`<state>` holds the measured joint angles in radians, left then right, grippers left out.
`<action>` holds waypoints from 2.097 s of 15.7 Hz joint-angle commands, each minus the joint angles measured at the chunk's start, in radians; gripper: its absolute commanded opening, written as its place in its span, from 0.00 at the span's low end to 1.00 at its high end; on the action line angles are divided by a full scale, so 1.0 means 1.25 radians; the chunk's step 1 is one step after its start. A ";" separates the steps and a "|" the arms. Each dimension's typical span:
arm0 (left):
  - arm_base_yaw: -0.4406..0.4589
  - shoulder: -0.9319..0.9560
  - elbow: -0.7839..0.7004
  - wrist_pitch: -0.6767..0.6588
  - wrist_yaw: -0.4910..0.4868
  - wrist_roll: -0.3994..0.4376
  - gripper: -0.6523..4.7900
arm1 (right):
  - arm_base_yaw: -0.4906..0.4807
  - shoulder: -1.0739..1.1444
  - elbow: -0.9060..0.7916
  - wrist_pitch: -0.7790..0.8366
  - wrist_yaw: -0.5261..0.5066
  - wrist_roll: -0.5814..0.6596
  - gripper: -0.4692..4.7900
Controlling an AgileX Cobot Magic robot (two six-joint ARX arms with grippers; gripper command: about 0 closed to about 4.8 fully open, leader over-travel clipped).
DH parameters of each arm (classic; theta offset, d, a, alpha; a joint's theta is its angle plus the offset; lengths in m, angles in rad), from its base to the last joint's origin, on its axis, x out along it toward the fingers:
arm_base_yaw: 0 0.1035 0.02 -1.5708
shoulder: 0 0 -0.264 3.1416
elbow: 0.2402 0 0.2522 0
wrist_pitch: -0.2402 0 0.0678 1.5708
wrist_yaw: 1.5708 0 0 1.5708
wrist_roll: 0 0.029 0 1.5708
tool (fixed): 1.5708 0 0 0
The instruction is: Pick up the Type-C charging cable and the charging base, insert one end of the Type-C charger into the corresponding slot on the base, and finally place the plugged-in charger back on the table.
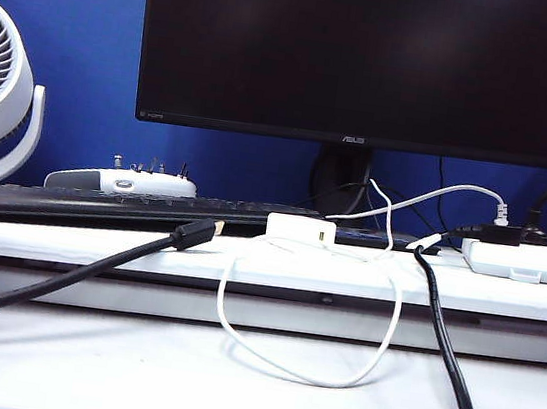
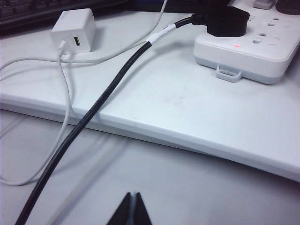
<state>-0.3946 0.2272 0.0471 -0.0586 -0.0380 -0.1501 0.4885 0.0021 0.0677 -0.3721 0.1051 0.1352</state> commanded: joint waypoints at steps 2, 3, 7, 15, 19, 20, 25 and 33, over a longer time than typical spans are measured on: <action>0.039 -0.102 -0.031 0.018 0.034 0.018 0.11 | 0.001 -0.001 -0.004 0.005 0.002 0.002 0.09; 0.068 -0.140 -0.031 -0.018 0.034 0.031 0.11 | 0.000 -0.001 -0.004 0.005 0.001 0.002 0.09; 0.196 -0.181 -0.031 -0.091 0.069 0.066 0.11 | 0.001 -0.001 -0.004 0.005 0.001 0.002 0.09; 0.309 -0.181 -0.031 -0.092 0.037 0.120 0.11 | 0.000 -0.001 -0.004 0.005 0.001 0.002 0.09; 0.309 -0.181 -0.031 -0.091 0.034 0.120 0.11 | -0.007 -0.001 -0.004 0.005 0.000 0.002 0.09; 0.309 -0.181 -0.031 -0.090 0.033 0.120 0.11 | -0.027 -0.001 -0.004 0.005 -0.012 0.002 0.09; 0.309 -0.181 -0.031 -0.090 0.033 0.120 0.11 | -0.301 -0.001 -0.005 0.008 -0.009 -0.004 0.09; 0.309 -0.181 -0.031 -0.090 0.033 0.120 0.11 | -0.408 -0.001 -0.053 0.163 -0.025 -0.089 0.09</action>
<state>-0.0082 0.0029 0.0093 -0.1612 0.0063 0.0029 -0.0254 0.0021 0.0090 -0.1638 0.0994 0.0315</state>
